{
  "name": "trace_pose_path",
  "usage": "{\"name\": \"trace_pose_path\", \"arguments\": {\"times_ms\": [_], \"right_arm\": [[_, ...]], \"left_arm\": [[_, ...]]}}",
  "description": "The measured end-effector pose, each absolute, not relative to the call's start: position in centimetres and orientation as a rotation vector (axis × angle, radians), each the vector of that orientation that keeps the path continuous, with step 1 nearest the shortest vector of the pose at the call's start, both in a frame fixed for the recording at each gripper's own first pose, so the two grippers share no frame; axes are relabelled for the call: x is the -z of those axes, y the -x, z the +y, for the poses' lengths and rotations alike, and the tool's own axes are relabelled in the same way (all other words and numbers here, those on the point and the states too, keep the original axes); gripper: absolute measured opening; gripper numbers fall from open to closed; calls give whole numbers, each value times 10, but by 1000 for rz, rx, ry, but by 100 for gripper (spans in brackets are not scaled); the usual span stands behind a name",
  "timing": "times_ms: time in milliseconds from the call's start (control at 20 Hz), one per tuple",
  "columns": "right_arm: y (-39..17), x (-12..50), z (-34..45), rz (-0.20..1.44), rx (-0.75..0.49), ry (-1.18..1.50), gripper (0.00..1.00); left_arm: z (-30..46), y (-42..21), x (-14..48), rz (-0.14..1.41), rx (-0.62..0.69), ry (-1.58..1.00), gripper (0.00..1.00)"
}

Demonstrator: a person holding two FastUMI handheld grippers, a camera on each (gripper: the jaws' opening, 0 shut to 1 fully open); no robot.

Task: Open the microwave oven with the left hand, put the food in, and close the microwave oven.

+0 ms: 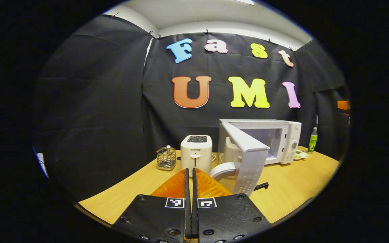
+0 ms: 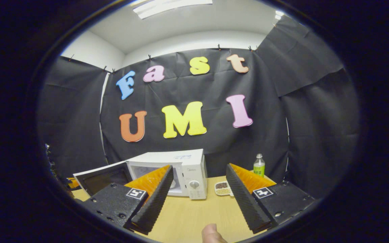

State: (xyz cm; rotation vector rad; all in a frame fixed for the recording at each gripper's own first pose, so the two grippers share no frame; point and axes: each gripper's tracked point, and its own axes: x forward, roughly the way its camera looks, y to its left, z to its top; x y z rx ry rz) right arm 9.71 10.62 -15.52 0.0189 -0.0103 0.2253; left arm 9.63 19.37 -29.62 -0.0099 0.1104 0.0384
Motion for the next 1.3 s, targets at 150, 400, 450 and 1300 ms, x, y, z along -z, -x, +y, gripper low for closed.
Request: {"name": "trace_pose_path", "arguments": {"times_ms": [150,400,450,1300], "right_arm": [[-95,149,102,-41,-228,-4,100],[-95,152,95,-43,-251,-11,100],[-95,154,93,-39,-250,-14,100],[-119,173,65,5,-231,-42,100]], "left_arm": [[167,-99,298,120,46,49,0],[100,-116,307,129,248,49,0],[90,-120,311,138,270,41,0],[-71,-205,326,149,557,-57,0]]}}
